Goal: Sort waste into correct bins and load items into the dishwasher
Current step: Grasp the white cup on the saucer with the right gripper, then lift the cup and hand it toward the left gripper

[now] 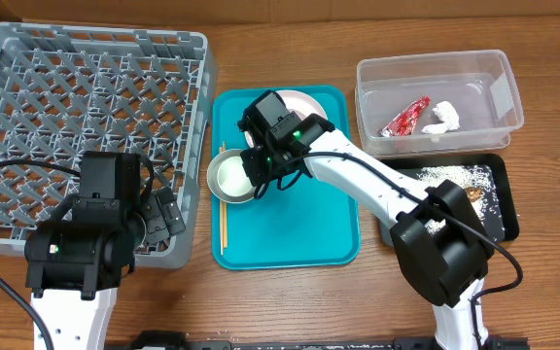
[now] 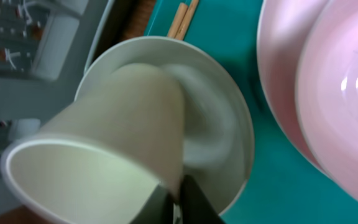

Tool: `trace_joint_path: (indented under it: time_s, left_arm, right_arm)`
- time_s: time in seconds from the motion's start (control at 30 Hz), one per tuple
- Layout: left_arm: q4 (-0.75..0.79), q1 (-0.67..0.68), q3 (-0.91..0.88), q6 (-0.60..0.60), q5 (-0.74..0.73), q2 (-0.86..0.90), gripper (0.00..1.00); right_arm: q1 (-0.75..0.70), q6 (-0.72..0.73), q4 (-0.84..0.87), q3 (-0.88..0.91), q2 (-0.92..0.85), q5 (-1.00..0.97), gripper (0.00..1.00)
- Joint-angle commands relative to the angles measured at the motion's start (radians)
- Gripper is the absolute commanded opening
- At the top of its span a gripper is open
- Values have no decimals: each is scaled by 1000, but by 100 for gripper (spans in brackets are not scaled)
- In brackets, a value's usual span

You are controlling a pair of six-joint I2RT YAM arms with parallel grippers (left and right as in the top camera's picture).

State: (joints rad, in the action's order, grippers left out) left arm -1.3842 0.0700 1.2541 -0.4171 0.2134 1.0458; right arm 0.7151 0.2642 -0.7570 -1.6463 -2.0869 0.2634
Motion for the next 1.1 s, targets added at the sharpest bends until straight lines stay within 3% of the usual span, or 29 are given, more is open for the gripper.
trace_joint_path:
  time_s: [0.0,0.23,0.5,0.63,0.8,0.97,1.07]
  left_arm:
    - [0,-5,18,-17,-4,2,100]
    - [-1,-5,18,-16,-3,2,100]
    - [19,-5,18,5,-51,2,100]
    - [106,-4,18,129,-257,8,100]
    - [233,-4,18,311,-616,53,100]
    - [345,-4,18,543,-1077,133,100]
    - [378,-4,18,637,-1216,171,100]
  right_arm:
    - [4,-1,1,3,-2,7,4]
    - [-13,-3,-67,-22,33,-2,4]
    - [-167,-9,-172,-51,310,14,4]
    - [-304,-26,-266,-50,401,178,4]
    - [-442,-246,-414,-42,407,615,4]
    - [-496,-410,-498,-5,407,901,4]
    - [-497,-434,-507,2,407,974,4]
